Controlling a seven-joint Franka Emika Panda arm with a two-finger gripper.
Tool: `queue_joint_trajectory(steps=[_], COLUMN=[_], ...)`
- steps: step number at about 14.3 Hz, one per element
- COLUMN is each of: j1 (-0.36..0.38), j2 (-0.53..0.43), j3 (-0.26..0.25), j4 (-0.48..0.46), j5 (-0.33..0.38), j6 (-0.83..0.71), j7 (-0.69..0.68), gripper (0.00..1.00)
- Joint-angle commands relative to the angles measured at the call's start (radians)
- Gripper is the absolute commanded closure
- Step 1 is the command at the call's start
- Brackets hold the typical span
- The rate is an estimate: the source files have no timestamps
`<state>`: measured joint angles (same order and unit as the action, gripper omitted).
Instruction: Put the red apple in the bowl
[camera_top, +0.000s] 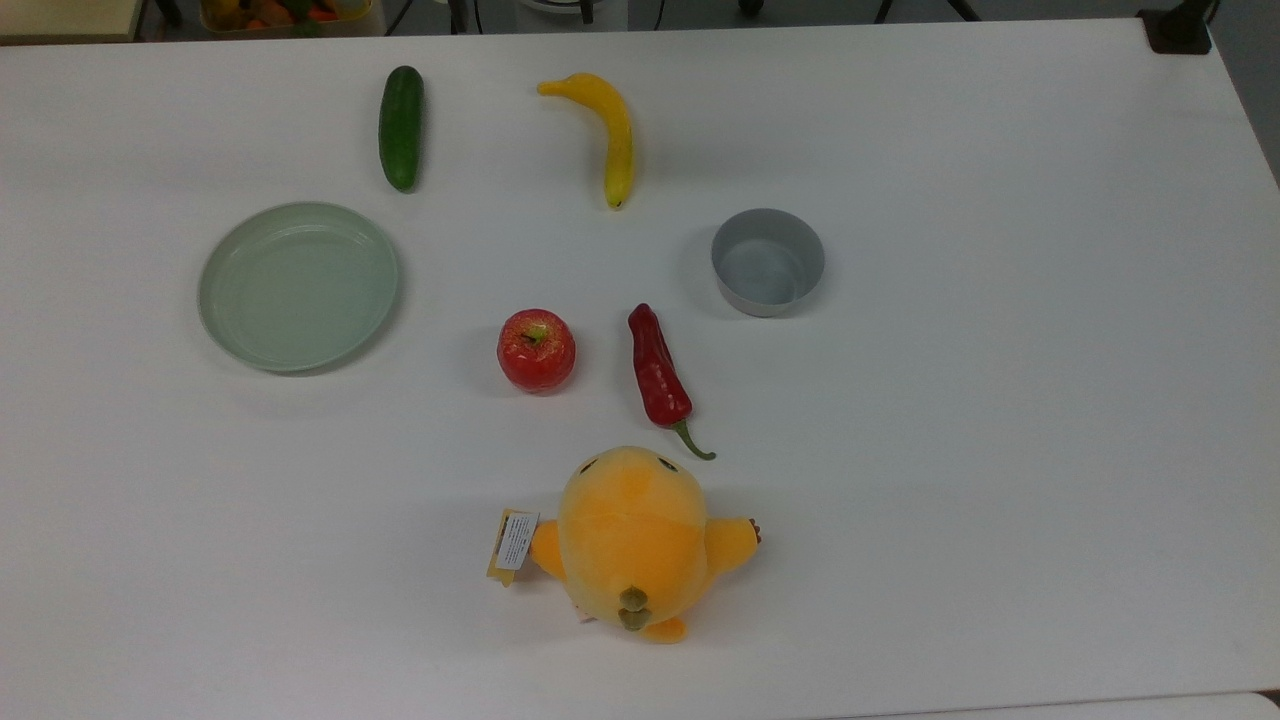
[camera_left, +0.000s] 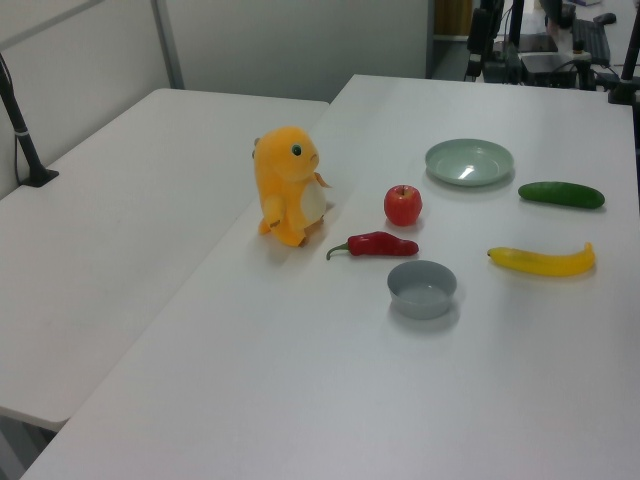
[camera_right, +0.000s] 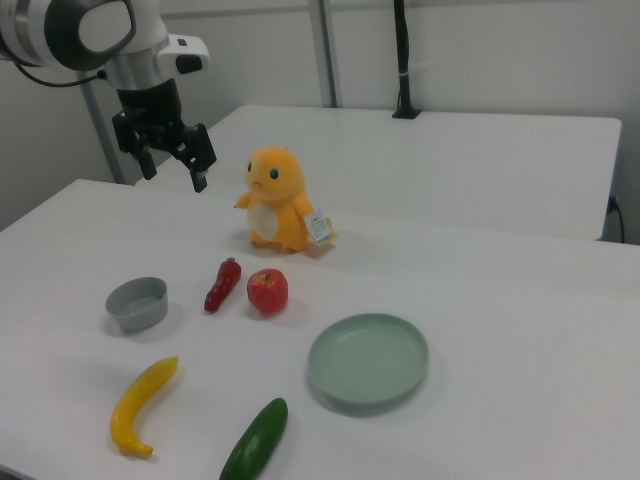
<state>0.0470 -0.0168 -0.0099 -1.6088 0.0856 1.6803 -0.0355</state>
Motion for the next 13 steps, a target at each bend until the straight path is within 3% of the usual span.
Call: queue_joint_trajectory(steps=[1, 10, 13], j1=[0.020, 0.014, 0.014], j2=[-0.003, 0.029, 0.066], j3=[-0.010, 0.001, 0.001], j4=[-0.002, -0.005, -0.002], j5=[-0.015, -0.017, -0.015], j6=[-0.007, 0.010, 0.142], j7=[-0.018, -0.020, -0.020], gripper=[0.00, 0.00, 0.00])
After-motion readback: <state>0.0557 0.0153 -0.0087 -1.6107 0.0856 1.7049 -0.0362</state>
